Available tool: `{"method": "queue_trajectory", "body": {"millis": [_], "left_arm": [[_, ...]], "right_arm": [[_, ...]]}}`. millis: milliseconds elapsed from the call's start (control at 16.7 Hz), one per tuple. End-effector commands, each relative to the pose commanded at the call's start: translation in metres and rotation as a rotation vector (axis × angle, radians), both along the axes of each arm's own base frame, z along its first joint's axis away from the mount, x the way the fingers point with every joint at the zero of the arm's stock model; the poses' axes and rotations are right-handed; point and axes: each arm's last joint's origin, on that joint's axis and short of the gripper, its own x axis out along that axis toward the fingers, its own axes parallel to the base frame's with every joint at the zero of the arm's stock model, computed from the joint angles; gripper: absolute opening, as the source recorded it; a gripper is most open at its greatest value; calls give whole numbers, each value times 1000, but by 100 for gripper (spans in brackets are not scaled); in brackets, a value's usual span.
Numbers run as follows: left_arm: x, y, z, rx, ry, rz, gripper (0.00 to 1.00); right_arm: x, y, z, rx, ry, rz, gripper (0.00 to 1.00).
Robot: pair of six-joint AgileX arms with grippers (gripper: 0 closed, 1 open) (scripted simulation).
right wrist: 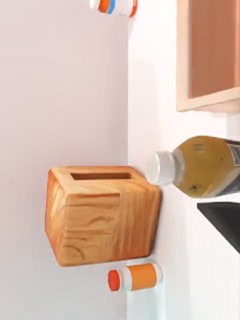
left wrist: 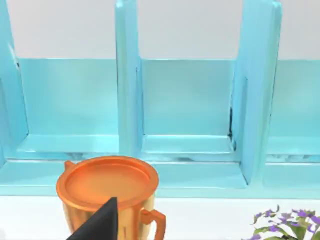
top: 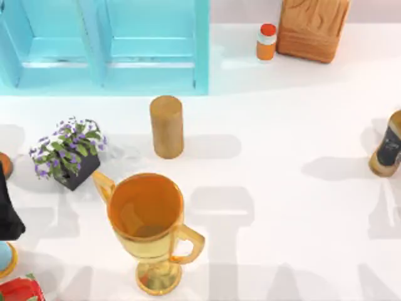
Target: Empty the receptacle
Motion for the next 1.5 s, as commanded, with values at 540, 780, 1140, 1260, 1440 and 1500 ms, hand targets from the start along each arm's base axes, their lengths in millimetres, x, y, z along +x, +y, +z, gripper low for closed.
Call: {"method": "queue_trajectory", "body": {"millis": [540,780,1140,1260,1440,1500], "left_arm": [[0,0,0,0,0,0,100],[0,0,0,0,0,0,100],[0,0,0,0,0,0,100],[0,0,0,0,0,0,100],[0,0,0,0,0,0,100],[0,0,0,0,0,0,100]], "right_arm": [[8,-14,43,-104,295,-109,100],[40,-34,75,-139,671,-148,100],[116,-85,79,-81,1261,-94,100],[133,-105,75,-49,1394,-64,100],[147,-129,72,-5,1523,-24,100],[150,-134,72,5,1547,-14,100]]}}
